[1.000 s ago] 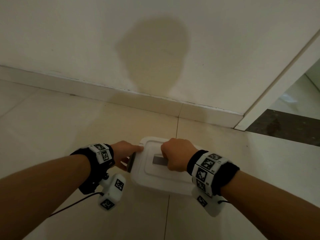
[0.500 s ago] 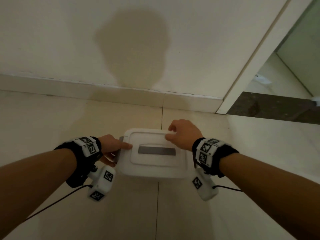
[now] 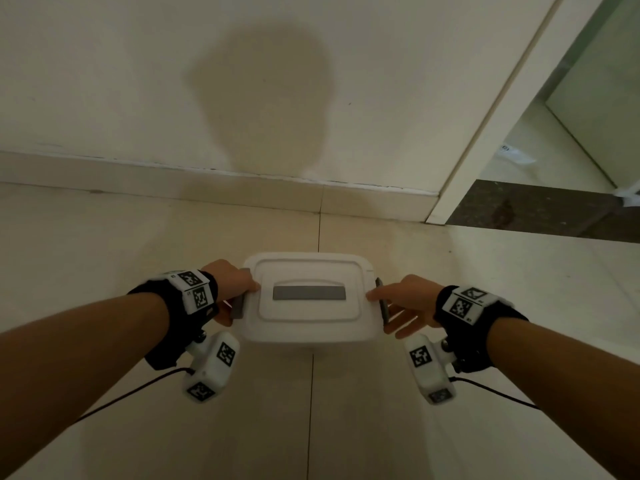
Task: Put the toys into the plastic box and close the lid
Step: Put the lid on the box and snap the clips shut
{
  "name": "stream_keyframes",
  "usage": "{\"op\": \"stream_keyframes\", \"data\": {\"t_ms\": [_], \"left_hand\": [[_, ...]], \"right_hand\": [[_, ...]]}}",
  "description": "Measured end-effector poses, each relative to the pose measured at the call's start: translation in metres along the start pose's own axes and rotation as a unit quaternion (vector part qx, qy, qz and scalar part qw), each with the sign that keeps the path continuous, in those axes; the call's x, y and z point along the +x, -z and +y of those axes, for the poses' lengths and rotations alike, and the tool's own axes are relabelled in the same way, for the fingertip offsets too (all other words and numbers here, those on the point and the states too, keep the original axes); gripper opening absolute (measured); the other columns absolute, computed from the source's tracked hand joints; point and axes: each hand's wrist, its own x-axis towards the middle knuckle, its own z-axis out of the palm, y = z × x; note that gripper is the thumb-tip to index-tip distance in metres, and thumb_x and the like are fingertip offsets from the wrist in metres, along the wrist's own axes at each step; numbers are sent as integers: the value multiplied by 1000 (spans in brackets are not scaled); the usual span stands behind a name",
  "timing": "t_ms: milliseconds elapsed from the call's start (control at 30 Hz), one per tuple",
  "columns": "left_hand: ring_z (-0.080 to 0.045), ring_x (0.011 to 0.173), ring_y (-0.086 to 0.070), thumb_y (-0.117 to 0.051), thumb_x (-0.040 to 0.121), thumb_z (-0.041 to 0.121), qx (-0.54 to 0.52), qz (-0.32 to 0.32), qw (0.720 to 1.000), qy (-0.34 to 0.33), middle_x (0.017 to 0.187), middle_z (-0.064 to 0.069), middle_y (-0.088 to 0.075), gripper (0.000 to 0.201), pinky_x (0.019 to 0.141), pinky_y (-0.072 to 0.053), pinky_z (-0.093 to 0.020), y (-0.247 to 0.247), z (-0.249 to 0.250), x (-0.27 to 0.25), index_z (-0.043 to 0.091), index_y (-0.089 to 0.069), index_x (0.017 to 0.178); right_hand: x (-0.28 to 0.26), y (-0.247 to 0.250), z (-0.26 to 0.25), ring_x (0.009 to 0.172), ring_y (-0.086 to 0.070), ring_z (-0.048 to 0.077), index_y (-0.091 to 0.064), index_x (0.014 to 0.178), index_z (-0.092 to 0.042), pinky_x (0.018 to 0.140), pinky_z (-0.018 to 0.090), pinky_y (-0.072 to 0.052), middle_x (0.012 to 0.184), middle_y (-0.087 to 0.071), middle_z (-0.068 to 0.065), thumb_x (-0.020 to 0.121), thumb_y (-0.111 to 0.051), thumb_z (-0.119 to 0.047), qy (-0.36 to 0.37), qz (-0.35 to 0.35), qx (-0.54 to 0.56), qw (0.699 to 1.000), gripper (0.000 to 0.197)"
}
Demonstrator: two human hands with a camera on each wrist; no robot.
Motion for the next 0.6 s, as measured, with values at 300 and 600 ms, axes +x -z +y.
{"op": "stream_keyframes", "data": {"t_ms": [300,600], "left_hand": [[-35,77,-64,-64,90,33,5,13,1000,-14,100,-19,-64,39,74,-60,-48,-2,-8,-3,-3,-58,106],[-41,89,-67,-64,89,36,-12,17,1000,-6,106,-20,-61,40,75,-60,-50,-5,-9,-3,0,-54,105]], "right_hand": [[-3,-8,-15,67,-69,27,-68,96,6,71,44,-63,79,-72,16,80,-79,-33,41,44,-94,994,43],[-10,-9,-35,86,-75,36,-68,87,4,75,45,-63,88,-75,23,83,-76,-25,31,46,-174,983,30]]}}
